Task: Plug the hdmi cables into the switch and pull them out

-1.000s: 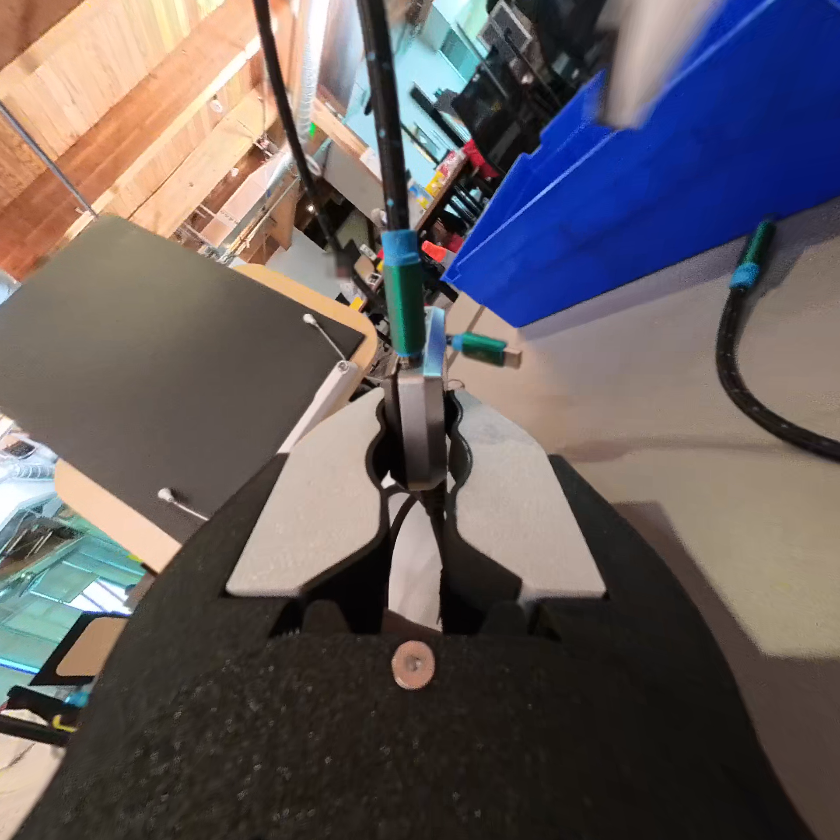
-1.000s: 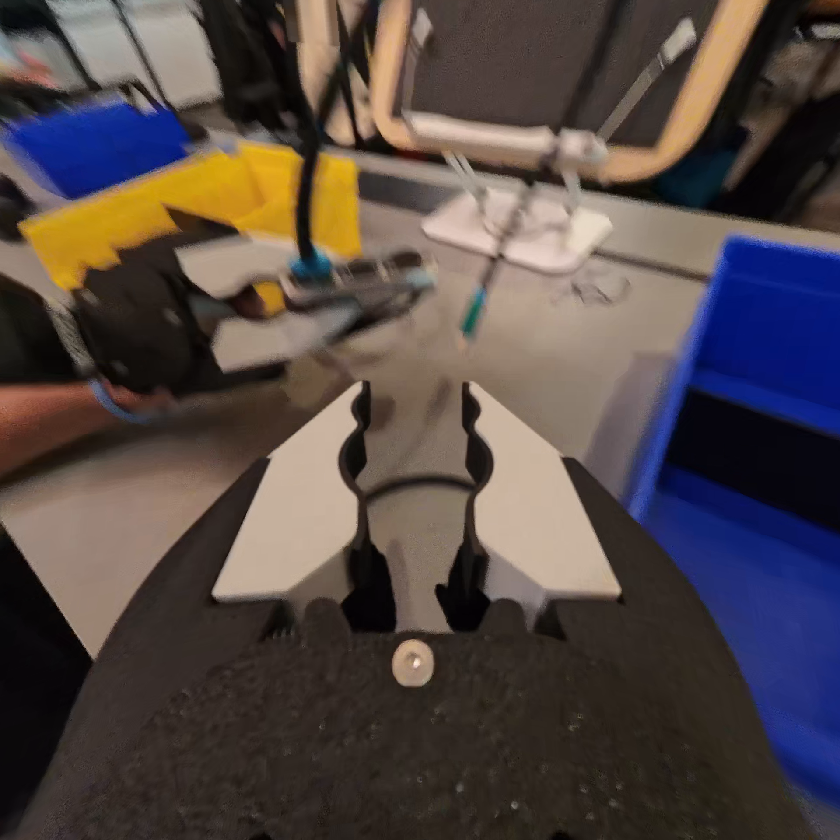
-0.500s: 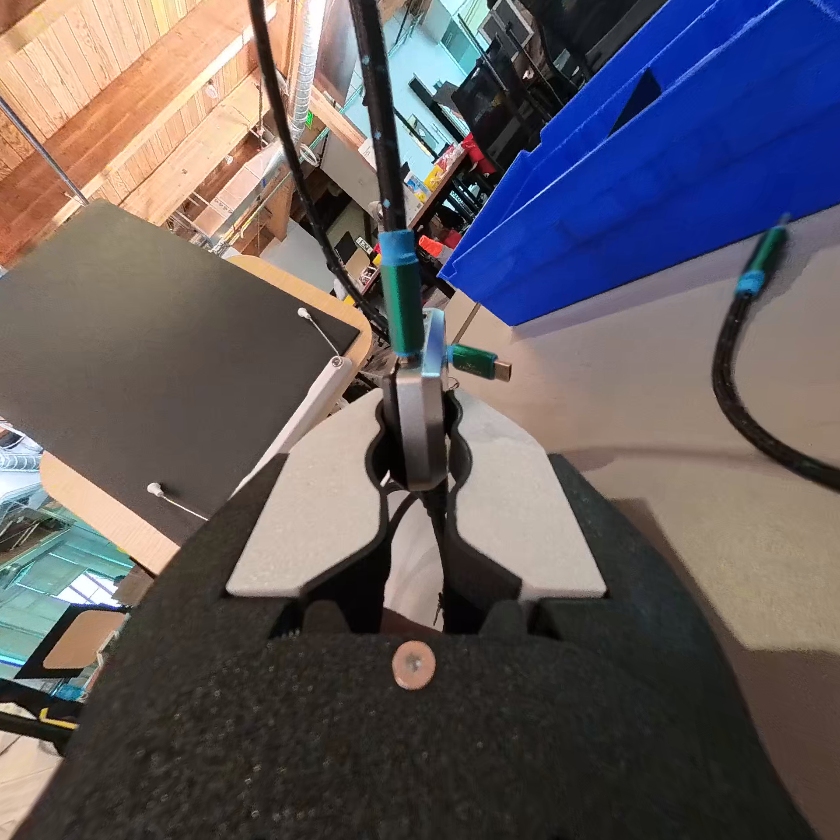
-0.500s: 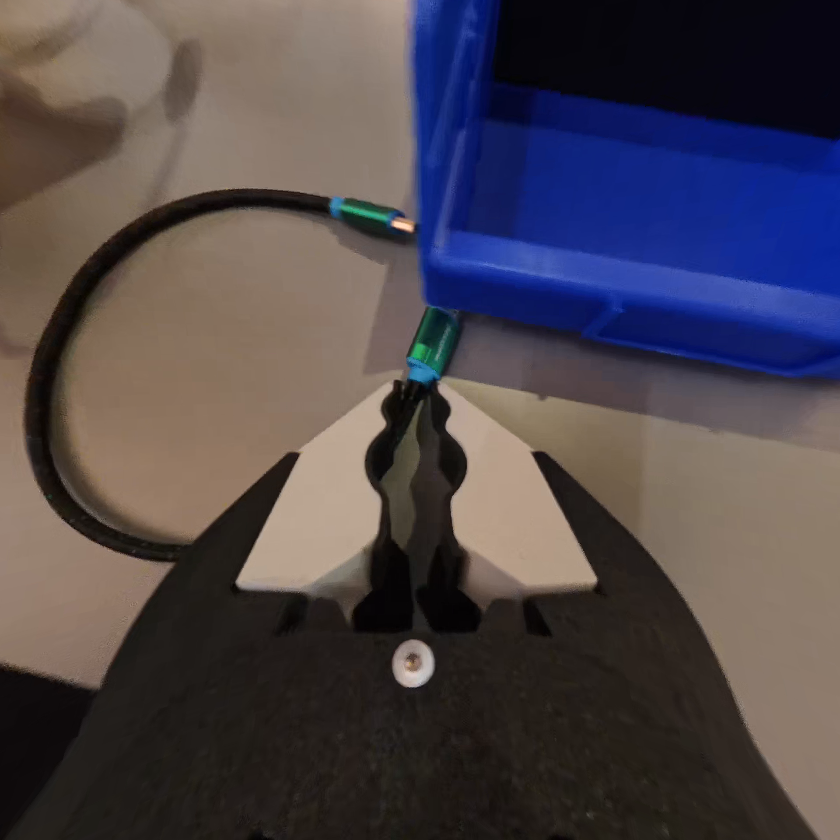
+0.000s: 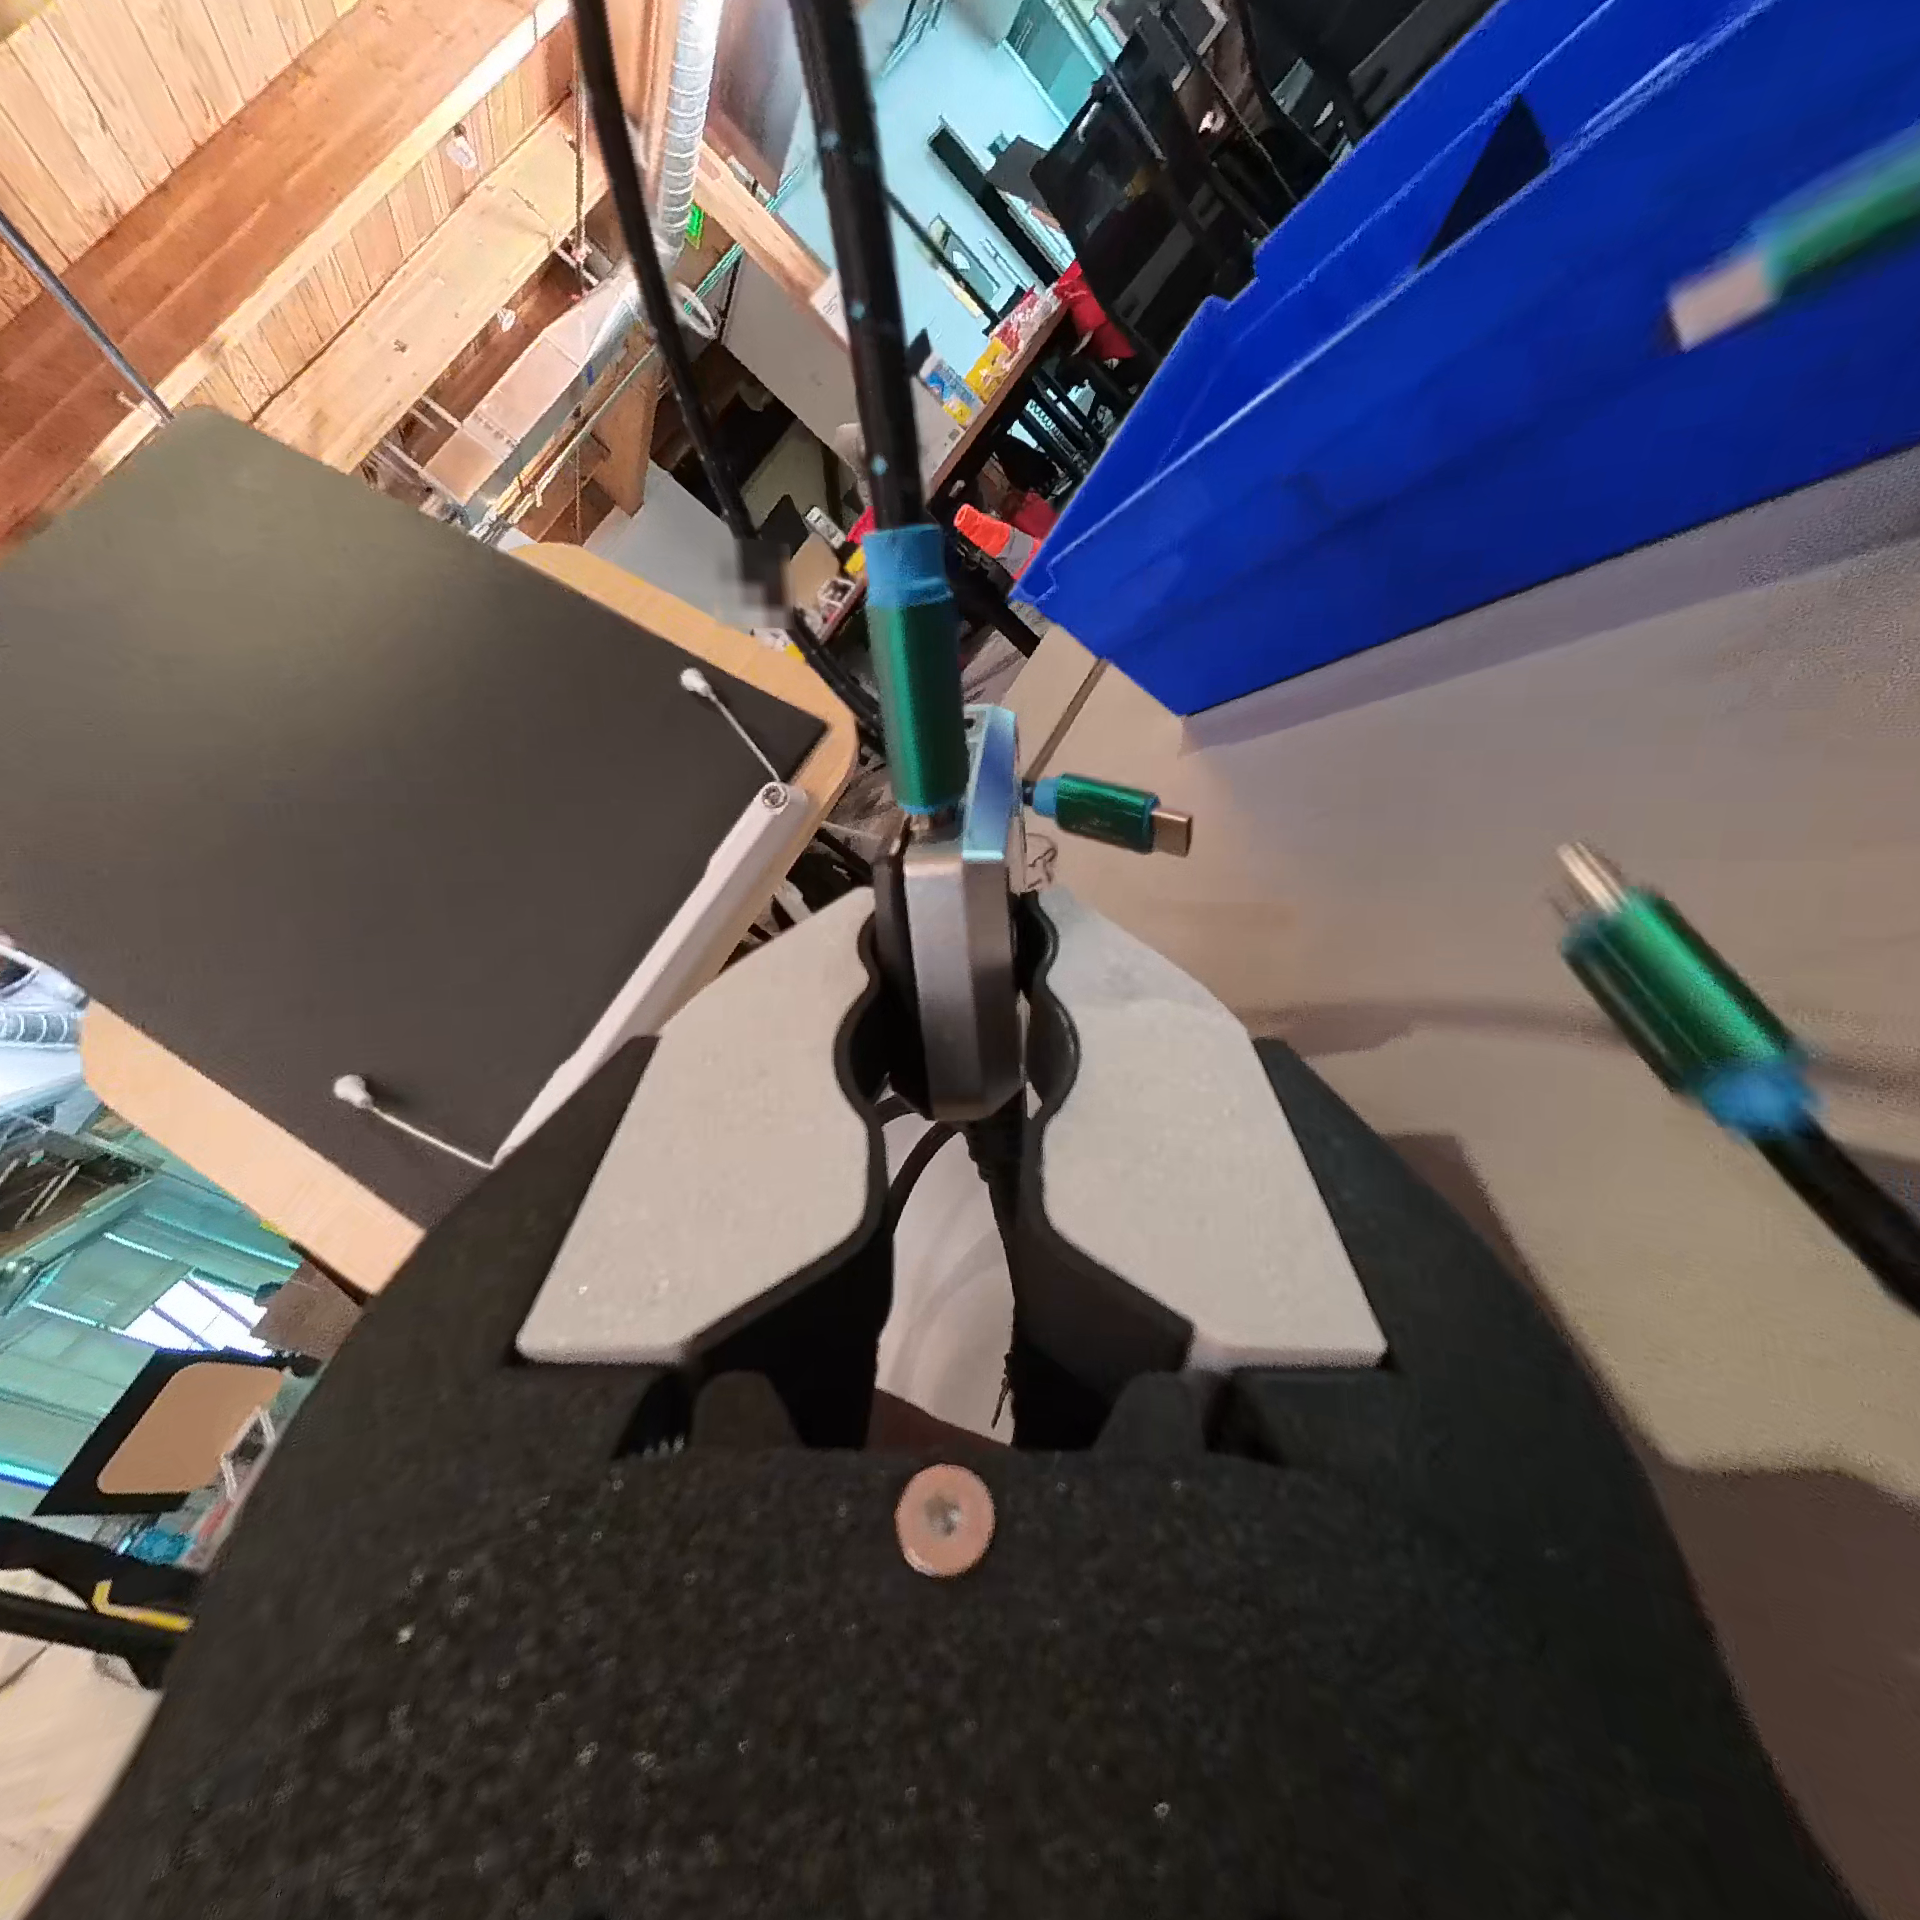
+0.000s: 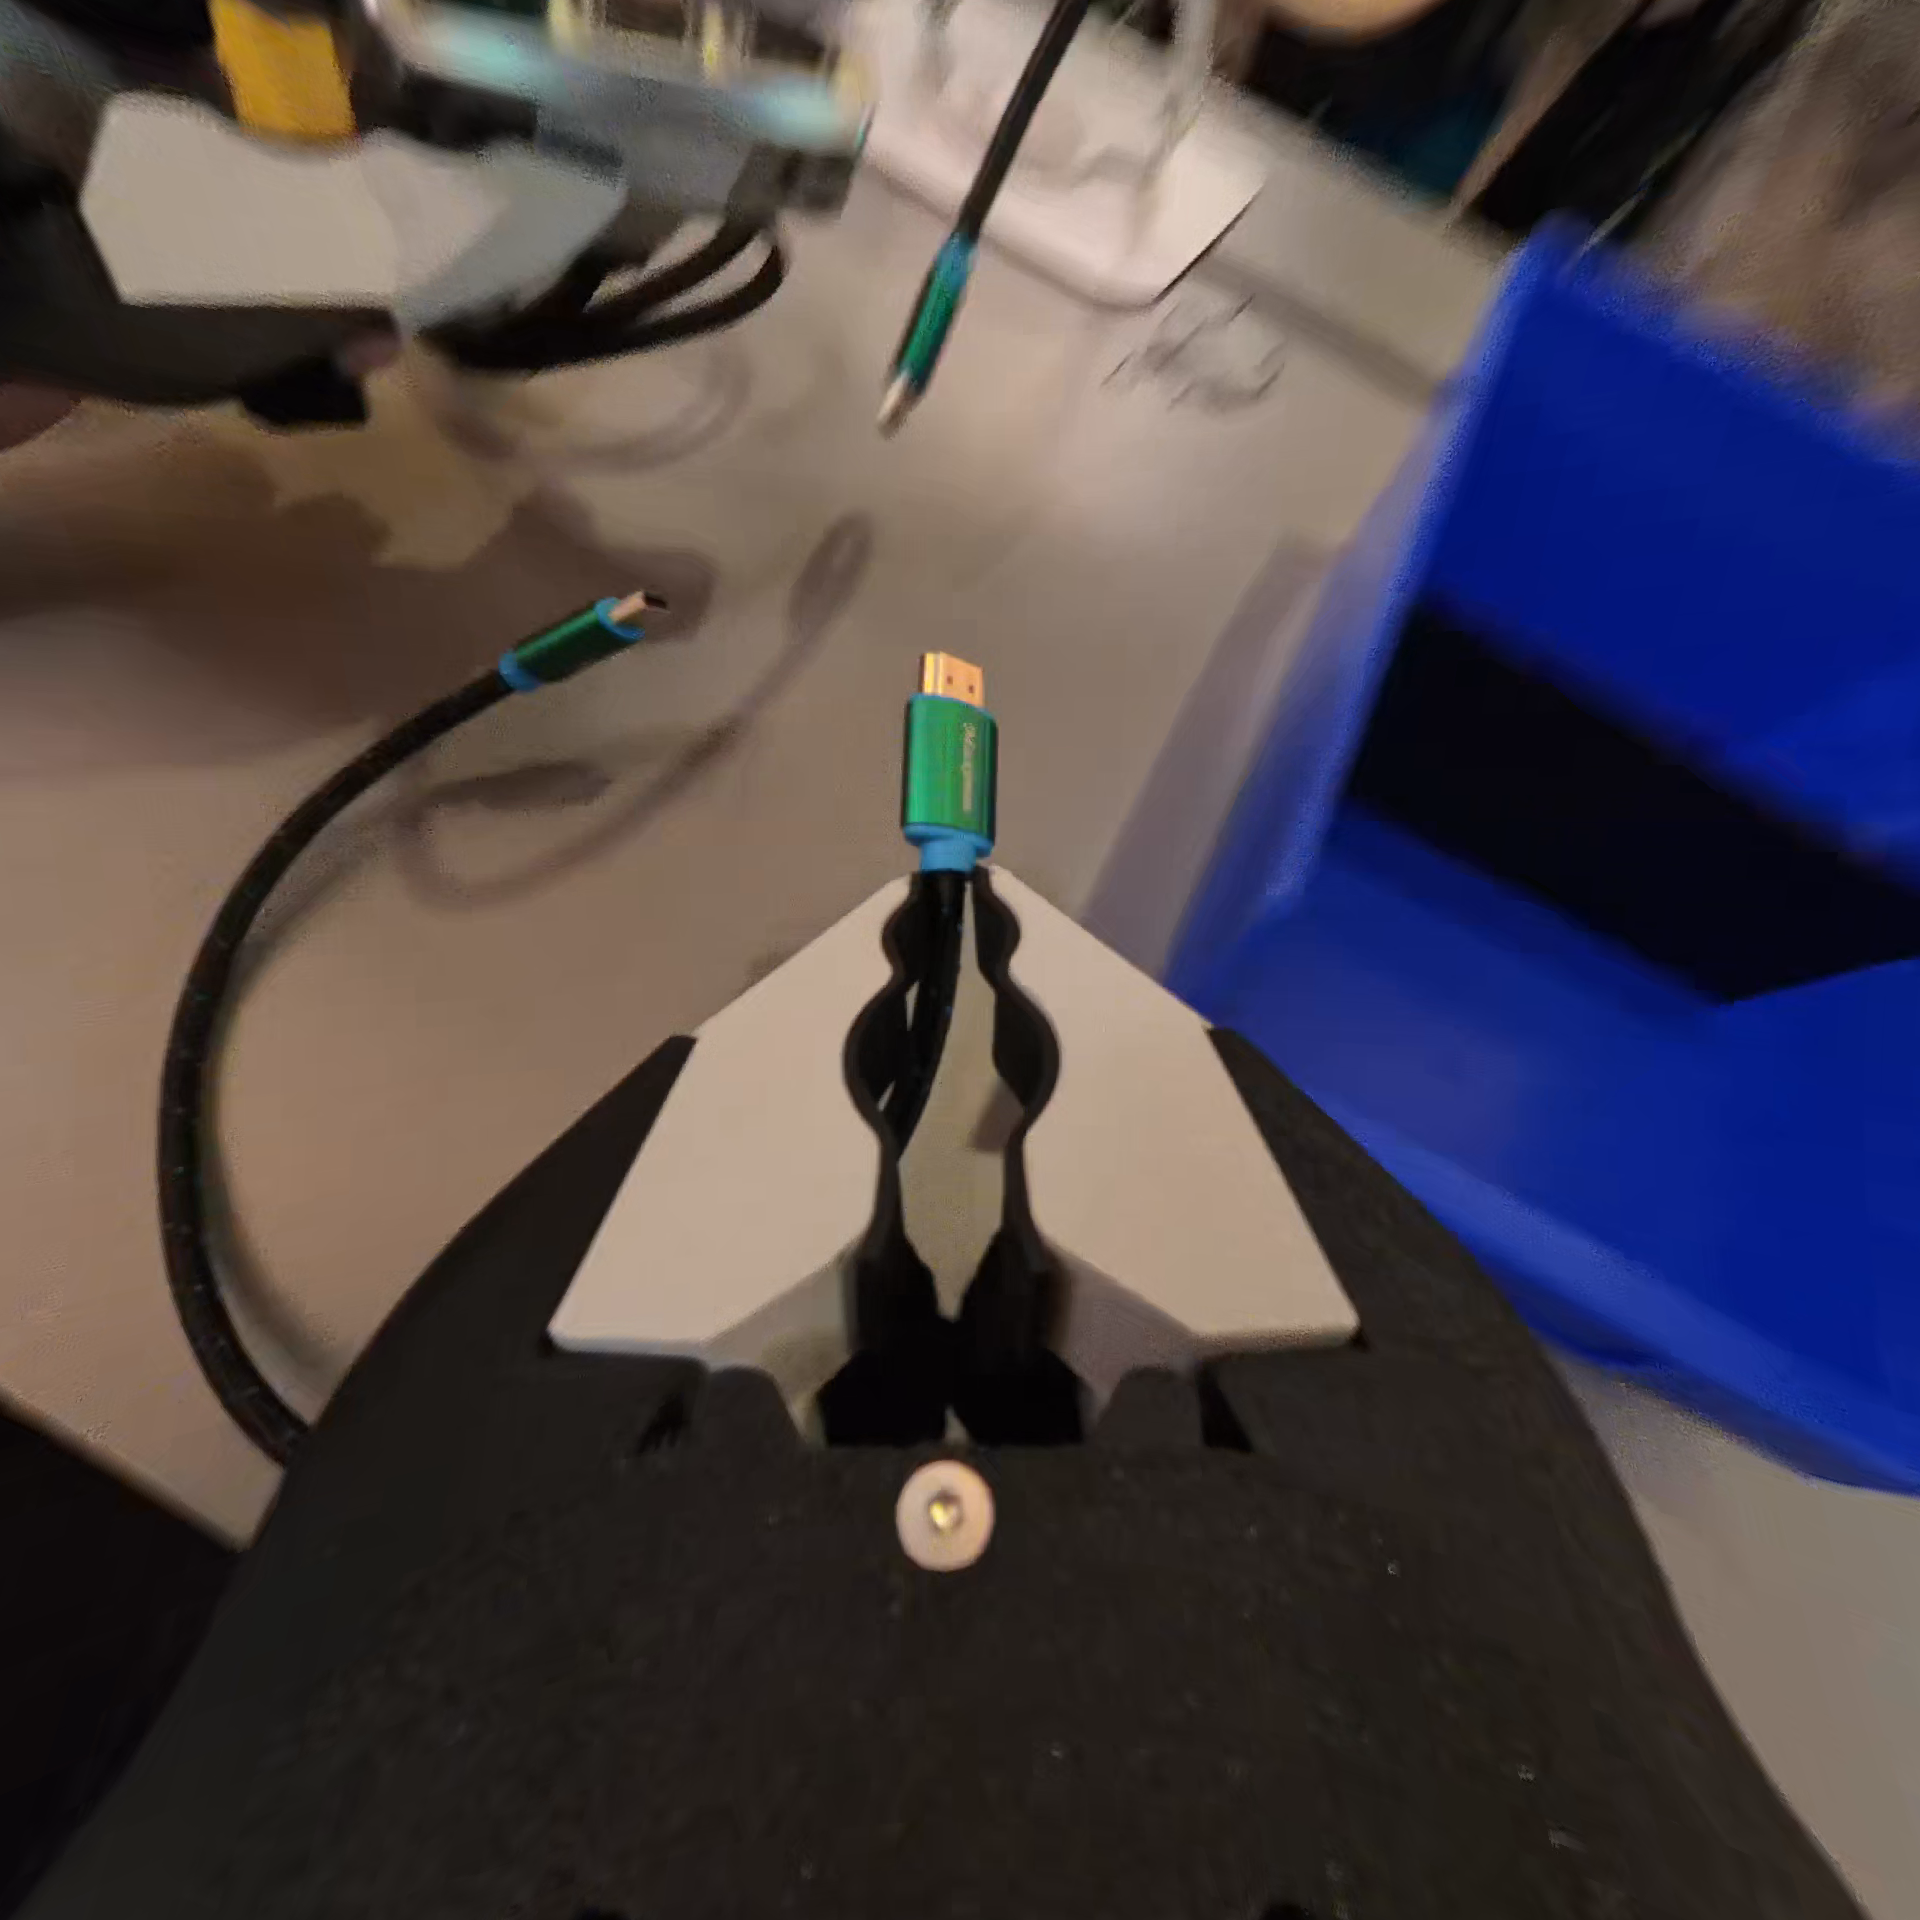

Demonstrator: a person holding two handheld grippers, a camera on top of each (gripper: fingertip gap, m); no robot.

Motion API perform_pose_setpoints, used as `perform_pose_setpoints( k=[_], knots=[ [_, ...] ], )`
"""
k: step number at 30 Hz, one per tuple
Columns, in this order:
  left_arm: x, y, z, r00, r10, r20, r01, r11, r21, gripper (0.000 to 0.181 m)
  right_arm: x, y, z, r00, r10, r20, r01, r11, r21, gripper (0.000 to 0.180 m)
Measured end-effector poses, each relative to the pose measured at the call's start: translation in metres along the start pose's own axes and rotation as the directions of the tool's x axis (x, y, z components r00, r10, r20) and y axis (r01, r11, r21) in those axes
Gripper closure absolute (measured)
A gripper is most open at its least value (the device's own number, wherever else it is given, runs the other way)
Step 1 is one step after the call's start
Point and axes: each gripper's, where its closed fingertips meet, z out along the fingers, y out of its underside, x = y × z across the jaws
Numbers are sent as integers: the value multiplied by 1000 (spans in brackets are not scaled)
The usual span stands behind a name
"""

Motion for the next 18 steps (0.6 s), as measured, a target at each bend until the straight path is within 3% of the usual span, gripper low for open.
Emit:
perform_pose_setpoints(
  k=[1, 5, 7, 11, 15, 18],
  knots=[
    [-3, 1, 0, 1000, -16, 6, 16, 1000, -4, 159, 13, -18, -13, 993, -66, -96, 70, 997, 36, 172],
    [-13, 6, 1, 996, -86, 21, 87, 996, -18, 159, 34, -82, -68, 844, -332, -421, 403, 910, 92, 171],
    [-15, 8, 1, 994, -109, 19, 110, 994, -21, 159, 17, -95, -74, 803, -412, -429, 493, 865, 92, 171],
    [-15, 9, 2, 994, -110, 15, 111, 994, -25, 159, -67, -56, -37, 875, -472, -106, 481, 874, 73, 173],
    [-13, 9, 2, 994, -106, 10, 107, 994, -28, 159, -143, -25, -30, 941, -272, 200, 260, 962, 85, 174],
    [-11, 9, 3, 994, -109, 2, 109, 994, -30, 159, -181, -1, -27, 904, -68, 423, 82, 997, -14, 173]
  ],
)
